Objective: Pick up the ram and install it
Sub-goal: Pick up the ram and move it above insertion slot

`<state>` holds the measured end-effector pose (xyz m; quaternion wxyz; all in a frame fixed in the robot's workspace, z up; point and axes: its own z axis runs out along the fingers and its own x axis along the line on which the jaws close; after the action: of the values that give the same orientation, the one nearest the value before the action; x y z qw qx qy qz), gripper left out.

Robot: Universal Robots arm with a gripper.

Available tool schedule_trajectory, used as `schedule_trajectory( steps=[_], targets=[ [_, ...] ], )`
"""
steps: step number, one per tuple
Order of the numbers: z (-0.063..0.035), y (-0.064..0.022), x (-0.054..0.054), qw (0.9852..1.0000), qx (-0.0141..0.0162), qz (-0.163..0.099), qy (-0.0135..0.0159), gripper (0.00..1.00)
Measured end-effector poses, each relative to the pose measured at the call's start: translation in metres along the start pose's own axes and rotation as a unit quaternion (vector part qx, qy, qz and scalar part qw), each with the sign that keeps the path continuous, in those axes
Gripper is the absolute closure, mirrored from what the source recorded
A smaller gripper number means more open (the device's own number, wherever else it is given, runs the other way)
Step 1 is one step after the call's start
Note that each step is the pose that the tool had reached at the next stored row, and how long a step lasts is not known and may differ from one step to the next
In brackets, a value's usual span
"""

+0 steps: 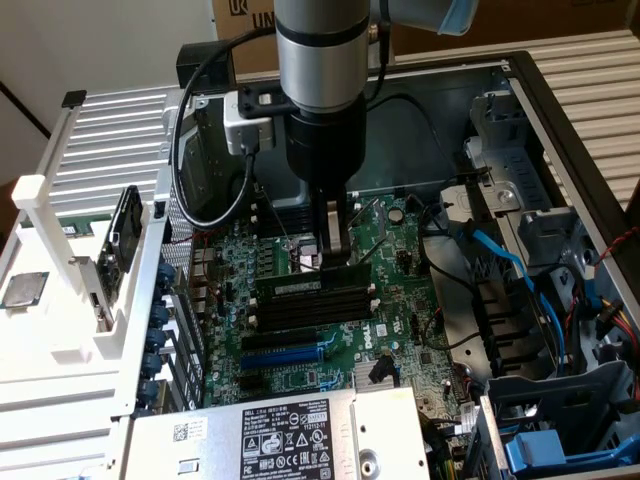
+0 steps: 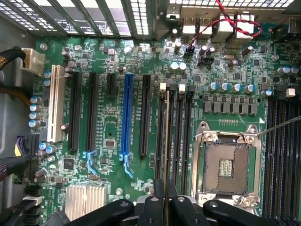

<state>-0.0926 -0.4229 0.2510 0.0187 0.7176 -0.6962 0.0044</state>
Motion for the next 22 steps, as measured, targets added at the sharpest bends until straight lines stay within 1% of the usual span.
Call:
schedule_trajectory(
  steps=[4, 8, 9, 10, 16, 22],
  targets=[
    [0.0015, -0.0003, -0.0001, 1.0, -0.0003, 0.009, -0.0002, 0.87],
    [0.0018, -0.0002, -0.0001, 1.0, -0.0003, 0.009, -0.0003, 0.87],
    [0.0019, -0.0003, -0.0001, 1.0, -0.0001, 0.009, -0.0003, 0.87],
    [0.0023, -0.0001, -0.0001, 1.0, 0.0009, 0.009, -0.0002, 0.87],
    [0.0046, 0.0017, 0.0001, 0.9999, 0.0032, 0.01, -0.0001, 0.87],
    [0.0059, 0.0021, 0.0004, 1.0, 0.0034, 0.004, 0.0002, 0.87]
  ],
)
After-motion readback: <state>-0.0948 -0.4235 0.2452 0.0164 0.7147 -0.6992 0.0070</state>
